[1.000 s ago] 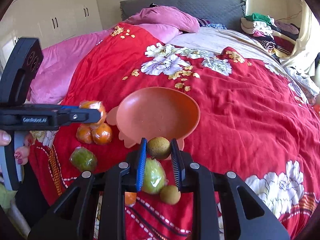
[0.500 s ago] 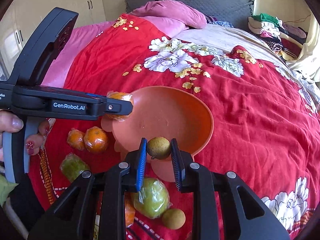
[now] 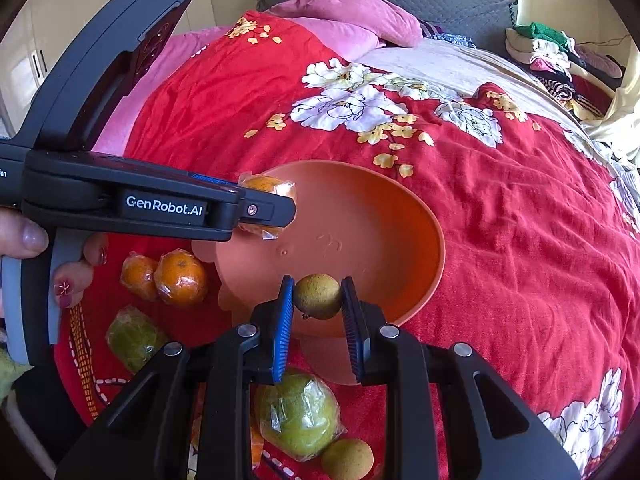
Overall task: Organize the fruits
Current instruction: 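Carry both fruits over the pink plate and open both tools to drop them, then withdraw both tools from the plate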
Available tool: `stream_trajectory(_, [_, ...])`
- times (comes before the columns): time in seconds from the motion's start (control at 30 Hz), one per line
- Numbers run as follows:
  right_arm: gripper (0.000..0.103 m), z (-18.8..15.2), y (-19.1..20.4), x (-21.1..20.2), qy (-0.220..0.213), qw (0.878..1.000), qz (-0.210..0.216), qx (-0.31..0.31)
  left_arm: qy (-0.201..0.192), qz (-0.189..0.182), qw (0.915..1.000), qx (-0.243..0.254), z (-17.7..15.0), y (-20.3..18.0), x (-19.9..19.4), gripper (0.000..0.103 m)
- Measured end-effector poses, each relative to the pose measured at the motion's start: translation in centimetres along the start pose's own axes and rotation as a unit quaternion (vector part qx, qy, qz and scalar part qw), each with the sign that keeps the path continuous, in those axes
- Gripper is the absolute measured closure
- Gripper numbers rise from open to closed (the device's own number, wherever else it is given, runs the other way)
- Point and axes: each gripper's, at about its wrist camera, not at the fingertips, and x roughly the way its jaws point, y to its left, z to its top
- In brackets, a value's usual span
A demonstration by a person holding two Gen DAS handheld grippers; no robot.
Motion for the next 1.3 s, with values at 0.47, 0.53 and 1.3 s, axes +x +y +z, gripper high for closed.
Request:
stream_trajectory(0.47, [0.080, 0.0, 0.0, 0.7, 0.014, 1.000, -0.005, -0.001, 0.004, -0.003, 1.0000, 0.004, 0.2, -0.3, 0.6, 0.069])
stream_trajectory(0.53, [0.079, -0.1, 0.0, 0.7, 0.015, 1.000, -0.005, -0.001, 0.004, -0.003, 1.0000, 0.004, 0.2, -0.3, 0.6, 0.069])
stream_trajectory(1.3, [0.050, -0.8, -0.3, -3.6, -0.021, 0.999, -0.015, 0.029, -0.020, 0.006, 0.9998, 0.006, -0.3, -0.9, -1.9, 0.056])
